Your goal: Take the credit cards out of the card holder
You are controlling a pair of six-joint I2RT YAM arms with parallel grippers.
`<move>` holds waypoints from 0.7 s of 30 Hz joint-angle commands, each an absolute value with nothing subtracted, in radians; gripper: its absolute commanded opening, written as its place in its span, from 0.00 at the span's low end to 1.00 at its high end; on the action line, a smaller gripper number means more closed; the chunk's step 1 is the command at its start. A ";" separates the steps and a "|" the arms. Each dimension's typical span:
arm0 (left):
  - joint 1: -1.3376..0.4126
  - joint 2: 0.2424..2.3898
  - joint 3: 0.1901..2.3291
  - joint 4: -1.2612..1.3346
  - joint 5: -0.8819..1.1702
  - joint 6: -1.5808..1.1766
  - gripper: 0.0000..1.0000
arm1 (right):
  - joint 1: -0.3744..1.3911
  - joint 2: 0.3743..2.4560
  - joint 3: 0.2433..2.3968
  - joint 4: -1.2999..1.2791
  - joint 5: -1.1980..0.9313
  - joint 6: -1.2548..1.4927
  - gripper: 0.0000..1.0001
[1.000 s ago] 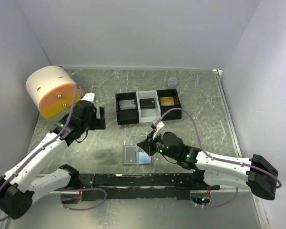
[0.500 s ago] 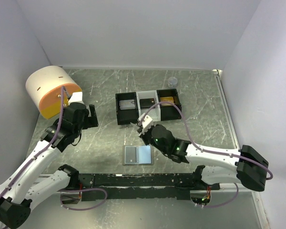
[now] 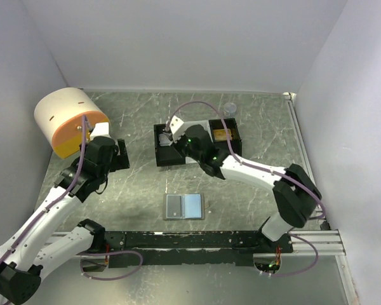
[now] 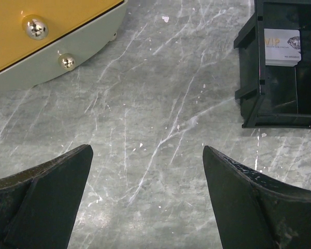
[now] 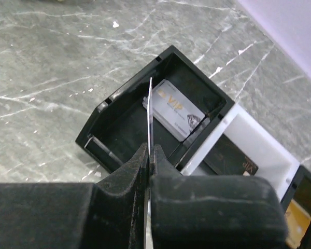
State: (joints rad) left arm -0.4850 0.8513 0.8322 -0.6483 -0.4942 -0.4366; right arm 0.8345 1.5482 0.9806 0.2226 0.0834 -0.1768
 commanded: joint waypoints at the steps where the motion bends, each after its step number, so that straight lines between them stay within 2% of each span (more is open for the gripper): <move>1: -0.476 0.827 0.834 -0.641 -0.515 -0.423 0.99 | 0.832 1.636 1.095 0.164 0.060 -0.261 0.00; 4: -0.476 0.823 0.834 -0.641 -0.520 -0.423 0.99 | 0.829 1.685 1.116 0.209 0.078 -0.329 0.00; 11: -0.474 0.816 0.831 -0.635 -0.506 -0.417 0.98 | 0.825 1.828 1.242 0.144 0.118 -0.484 0.00; 21: -0.472 0.819 0.829 -0.627 -0.494 -0.409 0.97 | 0.796 1.942 1.300 0.175 0.079 -0.689 0.00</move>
